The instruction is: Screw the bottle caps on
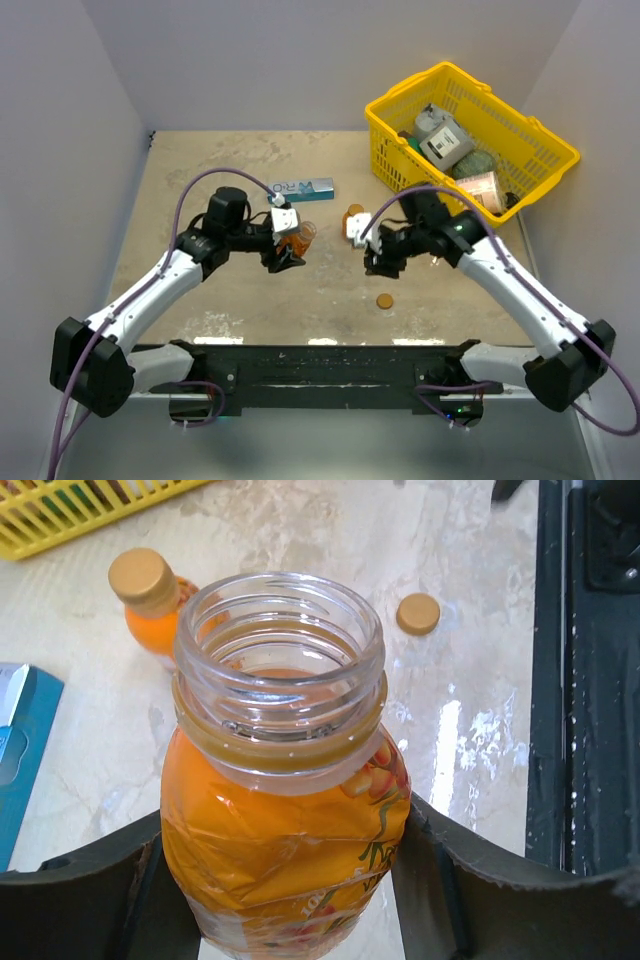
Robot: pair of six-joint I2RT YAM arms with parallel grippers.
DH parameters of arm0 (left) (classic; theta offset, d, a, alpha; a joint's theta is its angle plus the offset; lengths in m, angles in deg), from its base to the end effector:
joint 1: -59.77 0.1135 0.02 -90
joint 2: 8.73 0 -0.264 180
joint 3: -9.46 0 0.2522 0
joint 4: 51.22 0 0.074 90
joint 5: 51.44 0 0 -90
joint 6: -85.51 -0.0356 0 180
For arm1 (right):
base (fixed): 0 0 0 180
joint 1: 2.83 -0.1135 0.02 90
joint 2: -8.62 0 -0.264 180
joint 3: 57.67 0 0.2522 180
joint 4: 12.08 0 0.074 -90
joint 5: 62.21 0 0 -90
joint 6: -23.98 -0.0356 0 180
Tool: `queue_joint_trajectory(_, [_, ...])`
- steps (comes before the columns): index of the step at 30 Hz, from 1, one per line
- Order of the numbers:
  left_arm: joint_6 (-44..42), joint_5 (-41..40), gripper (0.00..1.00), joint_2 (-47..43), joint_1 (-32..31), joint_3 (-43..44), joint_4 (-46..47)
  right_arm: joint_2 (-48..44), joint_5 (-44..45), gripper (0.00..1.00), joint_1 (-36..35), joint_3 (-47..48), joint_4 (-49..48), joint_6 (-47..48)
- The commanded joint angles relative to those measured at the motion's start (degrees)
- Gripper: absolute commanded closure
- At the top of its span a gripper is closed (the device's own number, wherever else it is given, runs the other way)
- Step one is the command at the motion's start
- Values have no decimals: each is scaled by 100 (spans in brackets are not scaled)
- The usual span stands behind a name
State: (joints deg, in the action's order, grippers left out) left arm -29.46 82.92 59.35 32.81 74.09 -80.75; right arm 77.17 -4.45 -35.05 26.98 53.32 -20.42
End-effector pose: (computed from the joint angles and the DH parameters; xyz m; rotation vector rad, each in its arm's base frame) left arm 0.2174 -0.1385 0.2891 1.2895 1.6239 -0.8444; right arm 0.1876 0.1406 0.3502 -1.6504 1.6488 0.5656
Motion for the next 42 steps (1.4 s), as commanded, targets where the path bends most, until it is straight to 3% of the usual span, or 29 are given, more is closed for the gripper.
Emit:
queue_joint_trajectory(1, [-526,-296,100,-242,33,-25,-409,132,850,48,-239,-1146,436,1817])
queue_joint_trajectory(5, [-570,-358,100,-347,42,-16,-559,158,1325,42,-504,-1928,31,2452])
queue_joint_trajectory(14, [-412,-244,100,-453,156,-104,-480,483,1757,37,-521,-2466,-522,3139])
queue_joint_trajectory(23, [-368,-191,100,-391,226,-77,-418,1203,1880,36,-521,-2361,-962,3270])
queue_joint_trajectory(33, [-359,-173,100,-321,279,-86,-357,1845,1907,38,-521,-2018,-708,3771])
queue_joint_trajectory(42, [-315,-156,100,-321,340,-113,-322,1890,1959,42,-521,-2062,-699,3938])
